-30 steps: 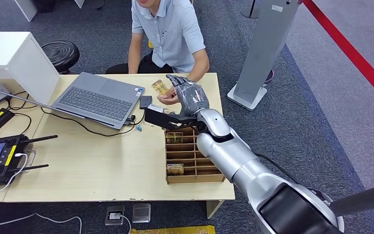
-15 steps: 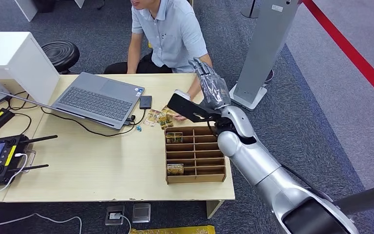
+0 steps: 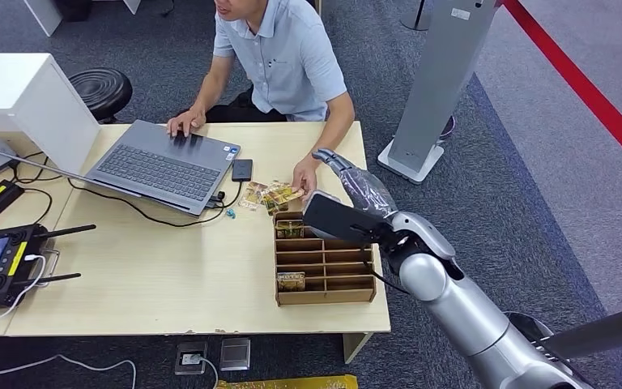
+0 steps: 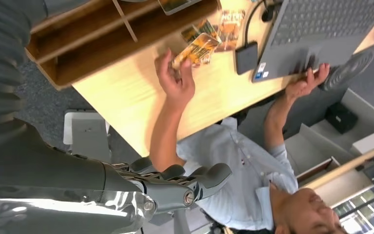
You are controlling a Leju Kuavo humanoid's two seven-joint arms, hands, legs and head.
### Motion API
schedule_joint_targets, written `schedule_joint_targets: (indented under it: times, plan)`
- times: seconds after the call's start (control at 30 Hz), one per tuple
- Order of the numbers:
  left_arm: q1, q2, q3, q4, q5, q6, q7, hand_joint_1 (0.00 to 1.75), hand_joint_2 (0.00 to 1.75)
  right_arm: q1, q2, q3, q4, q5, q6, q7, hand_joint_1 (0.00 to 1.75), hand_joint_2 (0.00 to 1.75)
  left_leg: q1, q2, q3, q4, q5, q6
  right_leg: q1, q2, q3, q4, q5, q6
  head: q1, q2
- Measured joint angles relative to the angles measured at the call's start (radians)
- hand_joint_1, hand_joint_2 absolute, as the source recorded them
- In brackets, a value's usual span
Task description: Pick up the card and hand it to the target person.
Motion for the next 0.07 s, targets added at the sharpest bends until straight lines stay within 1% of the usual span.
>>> schedule_joint_targets:
  times: [0.07]
  plan:
    - [-0.003, -0.004, 0.008, 0.007, -0.008, 0.0, 0.005, 0.0, 0.0, 0.018, -0.009, 0.006, -0.02, -0.006, 0.014, 0.004, 0.0, 1.75, 0.0, 0.0, 0.0, 0.0, 0.0, 0.0, 0.0, 0.0, 0.0, 0.0, 0.0, 0.0, 0.0, 0.0]
